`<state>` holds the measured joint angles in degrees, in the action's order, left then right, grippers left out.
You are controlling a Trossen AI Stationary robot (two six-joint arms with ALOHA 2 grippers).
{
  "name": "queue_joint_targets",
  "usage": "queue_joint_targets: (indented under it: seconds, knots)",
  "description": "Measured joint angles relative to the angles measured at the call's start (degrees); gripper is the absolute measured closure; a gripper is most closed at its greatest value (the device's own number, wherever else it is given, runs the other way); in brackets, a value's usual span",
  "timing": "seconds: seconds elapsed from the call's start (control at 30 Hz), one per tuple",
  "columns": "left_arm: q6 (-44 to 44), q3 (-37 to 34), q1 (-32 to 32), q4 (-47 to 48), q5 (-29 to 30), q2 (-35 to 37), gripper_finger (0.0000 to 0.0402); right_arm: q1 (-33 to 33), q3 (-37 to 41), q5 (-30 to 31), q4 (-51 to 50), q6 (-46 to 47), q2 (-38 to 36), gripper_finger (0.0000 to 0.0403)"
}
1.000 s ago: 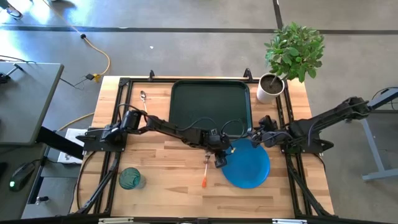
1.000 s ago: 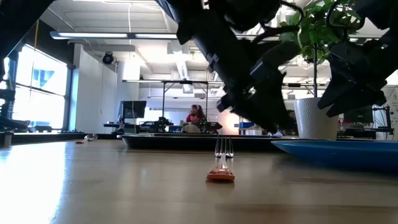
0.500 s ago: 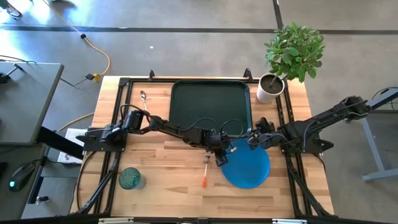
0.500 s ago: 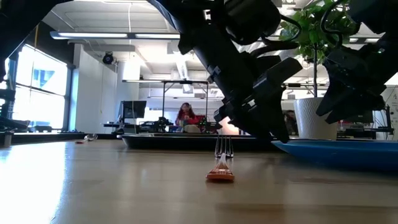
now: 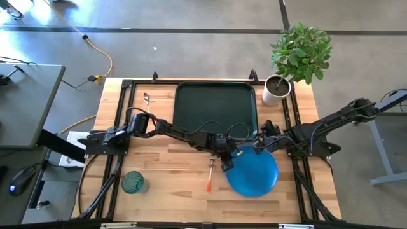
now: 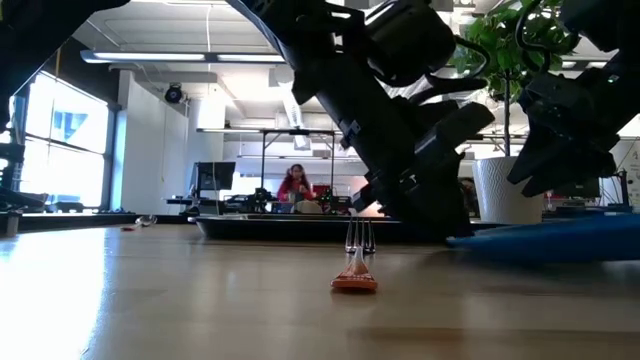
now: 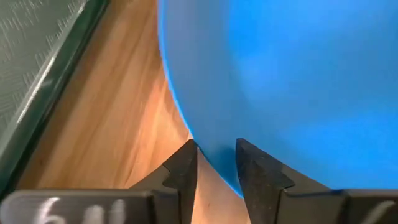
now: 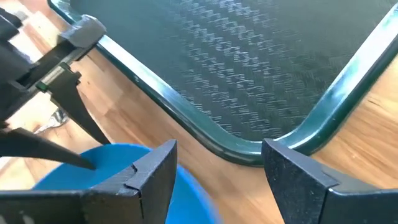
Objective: Pick and place plate/cup/fork/spoon on tray
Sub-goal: Put the blue plate on the center of the green tray
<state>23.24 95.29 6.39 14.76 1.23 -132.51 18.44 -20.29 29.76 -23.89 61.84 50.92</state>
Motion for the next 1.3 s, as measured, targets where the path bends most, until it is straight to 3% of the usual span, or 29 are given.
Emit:
queue_joint_targets:
  seconds: [0.4, 0.7, 0.9, 1.03, 1.17, 1.3]
  knots:
    - [-6.0, 0.1, 0.0, -0.4, -1.6, 0.0, 0.0392, 0.0, 0.0, -0.7, 1.6, -1.5, 0.0, 0.0177]
    - [-9.7, 0.0, 0.0, -0.7, -2.1, 0.2, 0.0401, 0.0, 0.0, -1.0, 2.5, -2.4, 0.0, 0.0177]
    - [-11.2, -0.1, 0.0, -0.1, -2.0, 0.2, 0.0399, 0.0, 0.0, -13.3, 2.4, -3.8, 0.0, 0.0177]
    - [-11.2, -0.1, 0.0, -0.6, -2.0, 0.2, 0.0400, 2.3, 0.0, -21.3, 2.4, 1.6, 0.0, 0.0177]
    - [-11.1, -0.1, 0.0, -1.5, -2.1, 0.2, 0.0400, 5.8, 0.0, -24.0, 2.2, 7.3, 0.0, 0.0177]
    - [-10.2, -0.1, 0.0, -1.4, -2.6, 0.2, 0.0395, 9.1, 0.0, -22.6, 1.8, 11.1, 0.0, 0.0177]
